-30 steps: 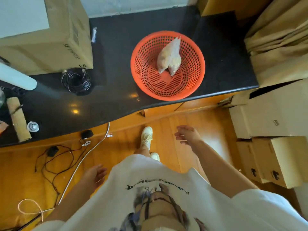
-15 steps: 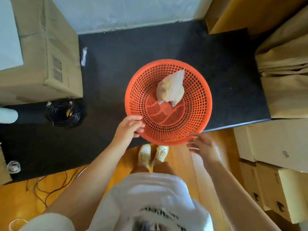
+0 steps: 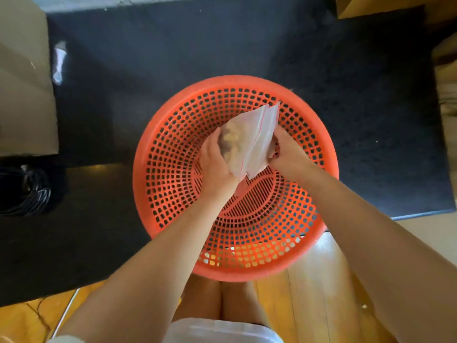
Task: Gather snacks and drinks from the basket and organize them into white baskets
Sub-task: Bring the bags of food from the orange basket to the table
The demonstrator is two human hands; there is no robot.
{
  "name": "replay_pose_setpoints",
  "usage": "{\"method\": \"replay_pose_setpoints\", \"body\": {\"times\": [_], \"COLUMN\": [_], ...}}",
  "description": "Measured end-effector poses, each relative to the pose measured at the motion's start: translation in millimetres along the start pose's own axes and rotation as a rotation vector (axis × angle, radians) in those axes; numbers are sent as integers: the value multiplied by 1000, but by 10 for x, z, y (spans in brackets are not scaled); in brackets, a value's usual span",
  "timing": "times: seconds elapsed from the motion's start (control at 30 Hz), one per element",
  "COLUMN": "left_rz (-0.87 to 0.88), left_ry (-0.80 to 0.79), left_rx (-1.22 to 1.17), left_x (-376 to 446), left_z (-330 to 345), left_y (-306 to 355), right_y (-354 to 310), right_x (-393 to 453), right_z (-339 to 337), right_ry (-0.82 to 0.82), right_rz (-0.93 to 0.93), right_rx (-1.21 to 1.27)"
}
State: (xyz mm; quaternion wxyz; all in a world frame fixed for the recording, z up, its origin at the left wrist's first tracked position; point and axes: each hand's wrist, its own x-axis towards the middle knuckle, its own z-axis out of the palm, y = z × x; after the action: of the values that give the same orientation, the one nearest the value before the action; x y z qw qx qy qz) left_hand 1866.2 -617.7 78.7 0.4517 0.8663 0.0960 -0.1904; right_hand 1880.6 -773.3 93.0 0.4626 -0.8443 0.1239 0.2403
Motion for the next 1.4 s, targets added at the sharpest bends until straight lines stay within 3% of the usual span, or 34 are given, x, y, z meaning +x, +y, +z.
{"method": "replay_pose_setpoints", "body": {"times": [0.17,0.3,0.6,0.87,1.03,1.17,1.27,1.4], "left_rz": [5,-123,-131,-47,-32,-159,-234,-155], "left_ry": [44,-79,-116,-418,-720,-901,-1052,-1347], "left_rx": [-48,-198,-515,-585,-581,-591,-503,-308], "left_x": [83,111,-249,-930,-1404,-1644,-1829,-2107], "left_z": [-18,-146,-653,-943,-1186,-1298,-1344,-1322], "left_y": [8,101,572,1111,1127,1015,980,989], "right_y": [46,12,-508,-862,-927,-944,-971,-1063], "right_x": [22,-27,-804,-2066,-2994,-3685,-4112,-4561], "right_z": [-85,-80,-198,-224,159,569,887,1383], "right_ry": [-83,-100,-10,169,488,773,960,1214], "right_rz": [-45,-24,-9,-3,45,101,161,229], "right_rx": [-15,-69,554,831,1051,1161,1249,1347]}}
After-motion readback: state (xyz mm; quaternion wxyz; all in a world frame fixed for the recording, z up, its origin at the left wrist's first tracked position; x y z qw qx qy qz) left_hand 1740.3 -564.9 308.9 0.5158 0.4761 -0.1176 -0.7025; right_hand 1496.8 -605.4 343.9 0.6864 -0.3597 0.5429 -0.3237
